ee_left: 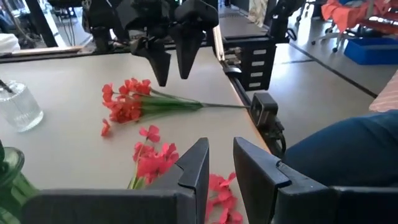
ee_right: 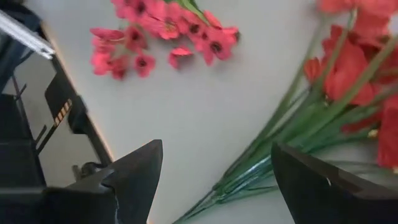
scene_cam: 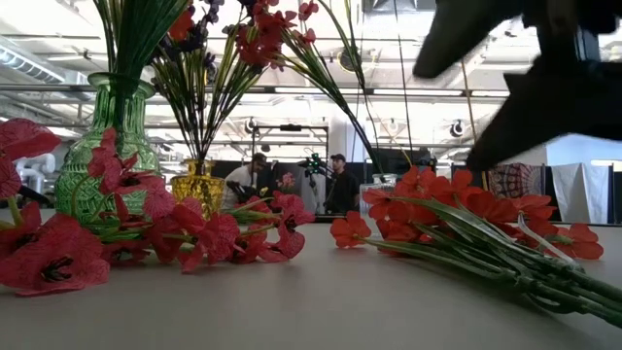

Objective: Sort flowers into vase by color
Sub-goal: Put the orange flowers into the green vase

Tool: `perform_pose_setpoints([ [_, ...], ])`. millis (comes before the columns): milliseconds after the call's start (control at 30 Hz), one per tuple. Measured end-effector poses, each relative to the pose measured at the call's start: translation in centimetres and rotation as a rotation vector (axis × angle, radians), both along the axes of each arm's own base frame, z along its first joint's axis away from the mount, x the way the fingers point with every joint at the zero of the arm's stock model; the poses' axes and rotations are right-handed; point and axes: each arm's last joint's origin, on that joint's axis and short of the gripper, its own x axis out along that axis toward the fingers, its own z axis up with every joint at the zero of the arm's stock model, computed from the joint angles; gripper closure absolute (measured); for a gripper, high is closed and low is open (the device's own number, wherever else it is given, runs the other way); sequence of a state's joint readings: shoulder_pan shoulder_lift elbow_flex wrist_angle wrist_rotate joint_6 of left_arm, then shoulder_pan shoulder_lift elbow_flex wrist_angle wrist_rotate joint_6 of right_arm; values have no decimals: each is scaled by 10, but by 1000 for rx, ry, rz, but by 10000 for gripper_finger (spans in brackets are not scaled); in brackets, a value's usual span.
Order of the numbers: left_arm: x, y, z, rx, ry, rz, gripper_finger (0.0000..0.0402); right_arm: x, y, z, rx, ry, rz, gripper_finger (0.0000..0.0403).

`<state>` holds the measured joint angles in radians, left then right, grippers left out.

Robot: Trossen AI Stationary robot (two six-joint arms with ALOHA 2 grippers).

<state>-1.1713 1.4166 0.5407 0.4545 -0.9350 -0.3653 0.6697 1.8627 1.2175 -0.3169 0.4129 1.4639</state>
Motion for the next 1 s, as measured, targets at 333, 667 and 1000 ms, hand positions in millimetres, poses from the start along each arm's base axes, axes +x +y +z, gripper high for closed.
perform_pose_setpoints([
  [333, 0, 1, -2, 32, 11, -1, 320, 1, 3, -16, 103, 84, -53, 111],
  [667, -1, 2, -4, 56, 20, -1, 320, -6, -3, -23, 115, 176, -187, 111],
  [1000, -1, 3, -8, 96, 37, 0, 320, -5, -3, -23, 146, 164, -232, 111],
])
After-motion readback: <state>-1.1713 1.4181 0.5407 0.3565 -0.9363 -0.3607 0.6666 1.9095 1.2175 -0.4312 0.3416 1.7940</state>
